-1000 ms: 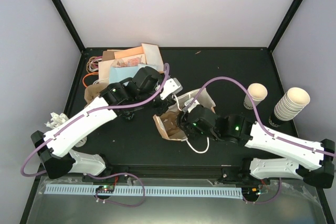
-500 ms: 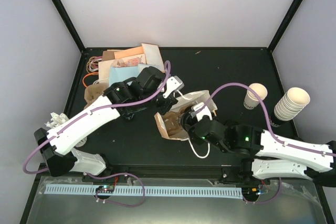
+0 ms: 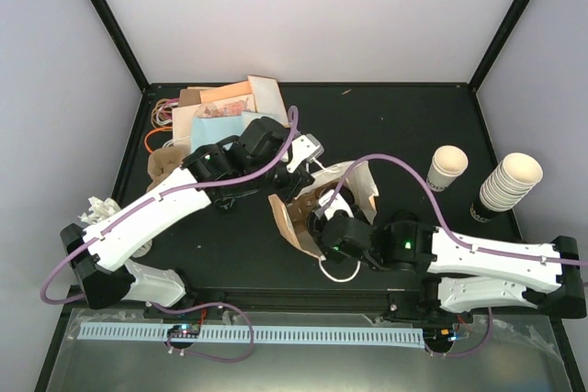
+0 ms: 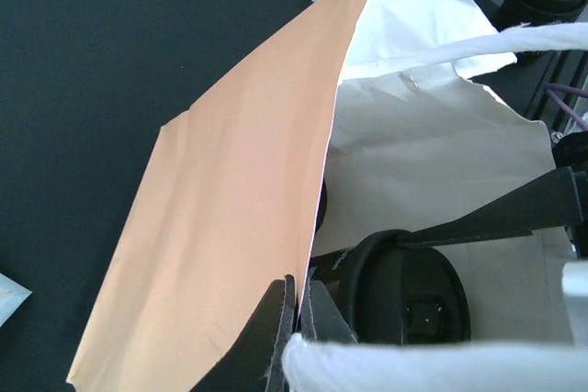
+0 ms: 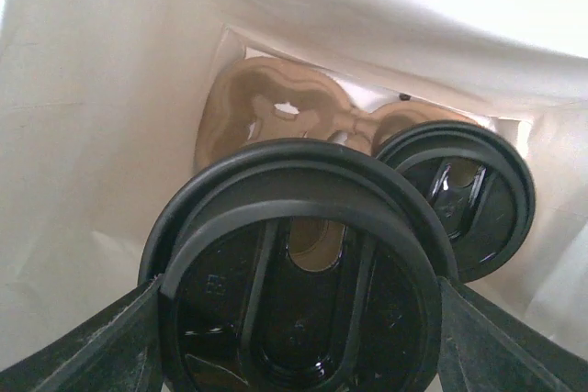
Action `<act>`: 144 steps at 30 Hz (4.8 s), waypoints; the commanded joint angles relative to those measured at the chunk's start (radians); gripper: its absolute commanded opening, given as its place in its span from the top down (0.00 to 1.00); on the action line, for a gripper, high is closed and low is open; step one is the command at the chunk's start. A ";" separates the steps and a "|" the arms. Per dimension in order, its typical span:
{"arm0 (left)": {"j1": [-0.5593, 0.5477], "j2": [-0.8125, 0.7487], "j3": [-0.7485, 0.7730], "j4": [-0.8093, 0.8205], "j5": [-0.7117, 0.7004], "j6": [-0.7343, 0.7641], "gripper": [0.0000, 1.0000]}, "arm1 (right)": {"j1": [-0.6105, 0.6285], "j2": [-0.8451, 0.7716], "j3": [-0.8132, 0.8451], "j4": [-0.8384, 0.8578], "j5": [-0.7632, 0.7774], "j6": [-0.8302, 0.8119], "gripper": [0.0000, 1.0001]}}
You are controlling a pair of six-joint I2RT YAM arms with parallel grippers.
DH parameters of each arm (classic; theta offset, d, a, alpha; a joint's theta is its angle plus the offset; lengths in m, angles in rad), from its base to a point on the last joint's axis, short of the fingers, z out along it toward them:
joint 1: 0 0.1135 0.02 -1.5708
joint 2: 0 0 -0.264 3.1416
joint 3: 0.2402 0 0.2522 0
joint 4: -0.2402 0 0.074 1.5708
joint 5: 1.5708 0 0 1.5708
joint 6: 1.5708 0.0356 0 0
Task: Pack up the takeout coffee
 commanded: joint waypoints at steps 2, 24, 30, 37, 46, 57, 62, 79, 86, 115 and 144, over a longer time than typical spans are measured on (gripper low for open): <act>-0.002 -0.009 0.015 0.019 0.031 0.009 0.98 | 0.015 0.042 0.047 -0.027 -0.028 -0.030 0.39; -0.034 -0.114 -0.131 0.117 0.141 -0.007 0.98 | -0.053 0.114 -0.017 0.057 0.007 0.137 0.41; -0.049 -0.147 -0.189 0.143 0.180 0.006 0.98 | 0.000 0.066 -0.105 0.181 0.042 0.100 0.42; -0.051 -0.172 -0.238 0.176 0.211 0.002 0.97 | 0.122 0.058 -0.128 0.221 0.178 0.081 0.42; -0.052 -0.190 -0.237 0.156 0.242 -0.005 0.97 | 0.138 0.162 -0.139 0.268 0.246 0.074 0.43; -0.052 -0.226 -0.217 0.172 0.248 -0.069 0.45 | 0.148 0.074 -0.272 0.445 0.254 0.038 0.43; -0.047 -0.312 -0.197 0.193 0.191 -0.116 0.15 | 0.148 0.089 -0.273 0.438 0.259 0.057 0.43; 0.465 -0.086 -0.181 0.051 0.292 -0.259 0.18 | 0.147 0.083 -0.292 0.507 0.276 0.004 0.44; 0.494 0.255 0.034 -0.066 0.296 -0.198 0.46 | 0.148 0.091 -0.319 0.579 0.281 -0.040 0.43; 0.402 0.702 0.117 -0.137 0.295 -0.075 0.87 | 0.148 0.161 -0.314 0.685 0.294 -0.187 0.44; 0.358 0.674 0.080 -0.144 0.367 -0.019 0.90 | 0.094 0.317 -0.232 0.687 0.268 -0.169 0.46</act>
